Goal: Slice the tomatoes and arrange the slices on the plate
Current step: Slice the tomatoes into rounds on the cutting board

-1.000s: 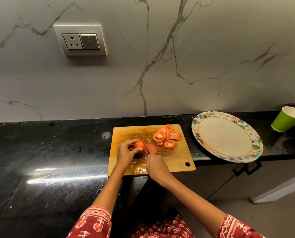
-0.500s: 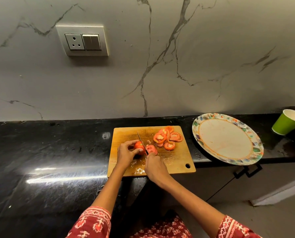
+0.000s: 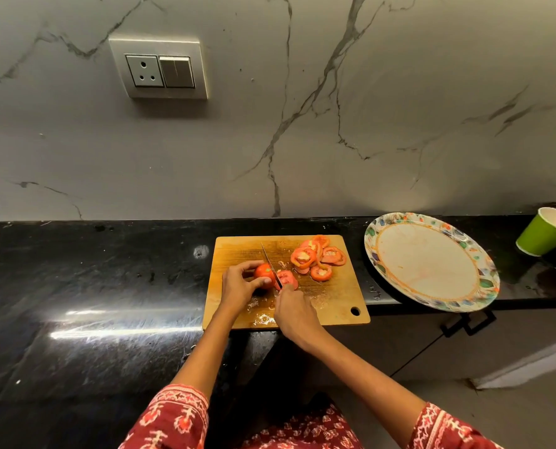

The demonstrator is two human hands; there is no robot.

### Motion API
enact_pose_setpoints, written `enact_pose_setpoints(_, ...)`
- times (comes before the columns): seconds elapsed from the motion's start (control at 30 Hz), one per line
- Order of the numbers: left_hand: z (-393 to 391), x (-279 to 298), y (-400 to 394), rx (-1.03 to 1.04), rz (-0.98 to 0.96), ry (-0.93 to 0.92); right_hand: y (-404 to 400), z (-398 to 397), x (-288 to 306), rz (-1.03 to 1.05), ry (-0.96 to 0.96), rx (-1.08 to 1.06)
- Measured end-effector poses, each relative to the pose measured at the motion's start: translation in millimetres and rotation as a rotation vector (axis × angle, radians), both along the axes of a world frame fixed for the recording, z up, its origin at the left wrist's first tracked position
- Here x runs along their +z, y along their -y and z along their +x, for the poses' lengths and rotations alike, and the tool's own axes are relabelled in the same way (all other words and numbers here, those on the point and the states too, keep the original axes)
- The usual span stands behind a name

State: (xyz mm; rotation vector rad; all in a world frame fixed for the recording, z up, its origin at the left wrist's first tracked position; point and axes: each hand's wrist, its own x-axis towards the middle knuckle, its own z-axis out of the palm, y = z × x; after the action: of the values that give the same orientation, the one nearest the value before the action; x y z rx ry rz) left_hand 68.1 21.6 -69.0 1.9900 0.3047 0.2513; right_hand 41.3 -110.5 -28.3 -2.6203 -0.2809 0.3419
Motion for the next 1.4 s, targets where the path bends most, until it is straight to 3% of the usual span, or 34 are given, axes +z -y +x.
enact_pose_setpoints(1.4,7,-1,-5,0.023,-0.046,-0.030,2,20,-34,0.052,-0.037,0.073)
